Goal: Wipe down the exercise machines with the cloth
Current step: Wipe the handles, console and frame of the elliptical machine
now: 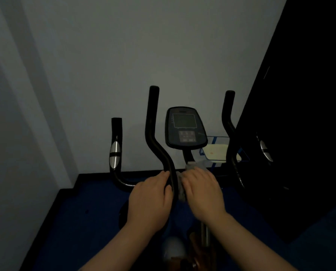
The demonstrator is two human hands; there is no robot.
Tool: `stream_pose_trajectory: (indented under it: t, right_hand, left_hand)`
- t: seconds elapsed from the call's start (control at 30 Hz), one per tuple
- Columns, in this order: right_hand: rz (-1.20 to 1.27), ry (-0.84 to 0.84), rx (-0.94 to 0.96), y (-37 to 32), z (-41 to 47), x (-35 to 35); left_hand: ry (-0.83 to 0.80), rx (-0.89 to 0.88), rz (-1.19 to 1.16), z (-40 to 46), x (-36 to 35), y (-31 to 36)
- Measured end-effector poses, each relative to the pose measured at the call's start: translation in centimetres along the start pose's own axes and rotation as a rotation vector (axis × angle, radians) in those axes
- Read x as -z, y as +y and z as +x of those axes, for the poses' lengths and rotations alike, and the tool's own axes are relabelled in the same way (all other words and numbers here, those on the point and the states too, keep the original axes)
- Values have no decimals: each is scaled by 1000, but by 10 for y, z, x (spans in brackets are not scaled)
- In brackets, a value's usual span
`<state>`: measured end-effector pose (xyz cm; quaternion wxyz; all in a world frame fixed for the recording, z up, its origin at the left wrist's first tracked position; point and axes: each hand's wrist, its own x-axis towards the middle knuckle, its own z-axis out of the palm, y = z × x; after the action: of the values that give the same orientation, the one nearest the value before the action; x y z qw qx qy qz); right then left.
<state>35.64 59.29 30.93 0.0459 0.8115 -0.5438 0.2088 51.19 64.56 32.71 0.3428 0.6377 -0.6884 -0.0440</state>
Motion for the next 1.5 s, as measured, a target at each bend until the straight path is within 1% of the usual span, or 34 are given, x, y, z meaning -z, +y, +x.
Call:
stream_pose_trajectory:
  t: [0.07,0.1,0.17,0.23,0.27,0.33,0.4,0.5,0.57,0.67,0.7,0.8,0.9,0.93,1.0,1.07,1.13,1.17,1.23,1.3,1.33,1.37,1.43,1.47,1.5]
  right_hand:
    - [-27,-107,-76,-11,30,-4]
    - [-46,-133,-135,-17,39,-8]
    - [-112,-133,-130,-20,39,-13]
    - [-145,-23,-40,-11,15,-16]
    - [-117,-2,-37,-6,1,-15]
    - [-73,48,-59,-1,-6,-15]
    - [-68,97,-112,-6,12,-21]
    - [-59,124,-193,-18,28,-22]
    - [-41,99,-125,-11,15,-21]
    - [-76,90,-32,-1,-13,-15]
    - [-71,57,-41,-1,-9,-14]
    - [-82,-102,-143,-16,24,-10]
    - [-120,-96,-96,-15,24,-14]
    - [-108,-57,-68,-10,16,-17]
    - [-90,78,-24,2,4,-22]
    - [-59,129,-28,10,6,-23]
    - [-15,164,-68,8,17,-23]
    - [17,151,-99,4,25,-22]
    - [44,86,-185,-5,38,-24]
    - [16,38,-233,-12,42,-24]
    - [2,24,-218,-12,37,-23]
    - [-9,34,-165,-10,29,-22]
    - [-34,137,-37,1,12,-18]
    - [-29,171,-4,9,10,-16]
    - [-3,164,-1,15,13,-16]
  left_hand:
    - [-8,-10,-3,0,0,1]
    - [3,-18,0,0,-1,1]
    - [21,-18,5,-1,0,2]
    - [10,-5,-1,-2,0,1]
    - [2,4,-7,-2,0,0]
    - [-4,5,-1,-1,-2,-1]
    - [-11,7,-1,1,-3,0]
    - [1,-4,-1,2,-4,-1]
    - [-4,7,-7,1,-4,-2]
    - [-19,19,8,-1,-3,-2]
    - [-20,16,7,0,-3,-1]
    - [-19,12,2,1,-3,1]
    - [-13,19,10,-1,-2,0]
    - [-20,25,18,-2,-1,0]
    - [-25,29,25,-2,-1,-1]
    - [-32,30,19,-1,0,-1]
    - [-42,33,24,0,0,-1]
    - [-45,31,29,0,0,-1]
    - [-41,24,30,1,0,1]
    - [-34,30,30,2,0,1]
    - [-37,37,29,1,-1,1]
    - [-45,43,29,1,-1,0]
    - [-60,45,27,0,0,-1]
    - [-64,42,24,0,0,-1]
    - [-66,41,23,0,-1,-2]
